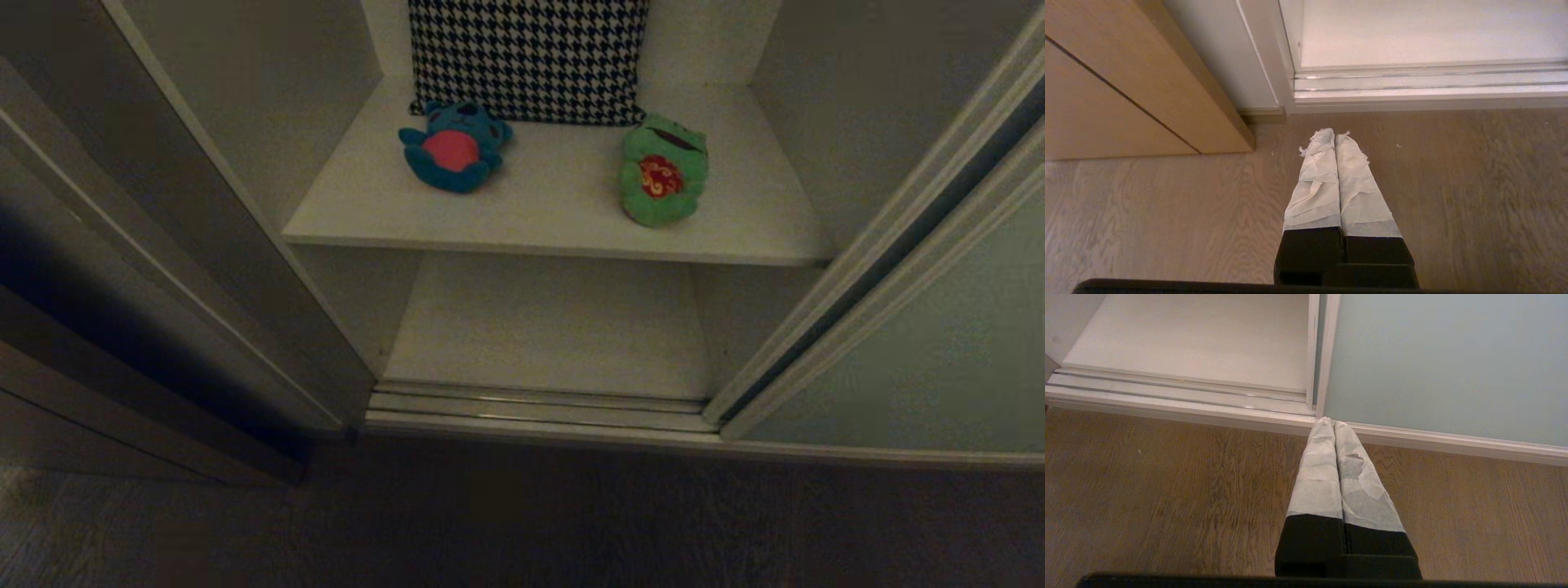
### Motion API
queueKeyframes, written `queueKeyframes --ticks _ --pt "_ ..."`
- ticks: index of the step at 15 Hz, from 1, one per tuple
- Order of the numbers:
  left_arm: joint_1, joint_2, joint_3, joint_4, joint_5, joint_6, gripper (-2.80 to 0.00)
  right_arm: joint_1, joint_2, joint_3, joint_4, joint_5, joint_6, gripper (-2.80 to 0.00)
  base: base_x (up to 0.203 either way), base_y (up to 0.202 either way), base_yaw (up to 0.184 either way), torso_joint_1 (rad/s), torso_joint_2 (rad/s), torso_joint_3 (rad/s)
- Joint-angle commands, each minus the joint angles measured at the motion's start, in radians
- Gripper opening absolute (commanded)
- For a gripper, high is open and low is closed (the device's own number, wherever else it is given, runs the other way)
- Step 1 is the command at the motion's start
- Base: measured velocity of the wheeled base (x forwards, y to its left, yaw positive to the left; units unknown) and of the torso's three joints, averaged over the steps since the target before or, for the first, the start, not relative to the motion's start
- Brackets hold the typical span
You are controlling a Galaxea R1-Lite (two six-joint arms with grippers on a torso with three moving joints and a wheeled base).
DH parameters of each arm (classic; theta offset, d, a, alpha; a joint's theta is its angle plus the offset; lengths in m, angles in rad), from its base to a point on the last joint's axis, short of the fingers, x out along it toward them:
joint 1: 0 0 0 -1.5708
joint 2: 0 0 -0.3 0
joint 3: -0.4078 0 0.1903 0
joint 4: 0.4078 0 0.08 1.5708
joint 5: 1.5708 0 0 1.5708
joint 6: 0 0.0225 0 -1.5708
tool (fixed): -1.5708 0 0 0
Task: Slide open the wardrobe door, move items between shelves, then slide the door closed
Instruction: Open the door
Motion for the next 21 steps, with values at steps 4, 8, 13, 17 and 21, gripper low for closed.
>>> queueKeyframes --ticks 4,8,13,17,21 --pt "0.0 0.003 0.004 0.0 -0.002 0.003 -2.8 0.0 0.0 0.002 0.0 0.0 0.0 -2.8 0.0 0.0 0.0 0.0 0.0 0.0" --pt "0.0 0.003 0.005 -0.002 0.007 -0.003 -2.8 0.0 0.0 0.002 0.0 0.0 0.0 -2.8 0.0 0.0 0.0 0.0 0.0 0.0" --pt "0.0 0.003 0.004 -0.002 0.01 -0.032 -2.8 0.0 0.0 0.002 0.0 0.0 -0.001 -2.8 0.0 0.0 0.0 0.0 0.0 0.0" --pt "-0.001 0.003 0.004 -0.002 0.01 -0.024 -2.8 0.0 0.0 0.002 0.0 0.0 0.0 -2.8 0.0 0.0 0.0 0.0 0.0 0.0" --pt "0.0 0.005 -0.031 0.009 0.029 -0.018 -2.8 0.0 0.0 0.002 0.0 0.0 0.0 -2.8 0.0 0.0 0.0 0.0 0.0 0.0"
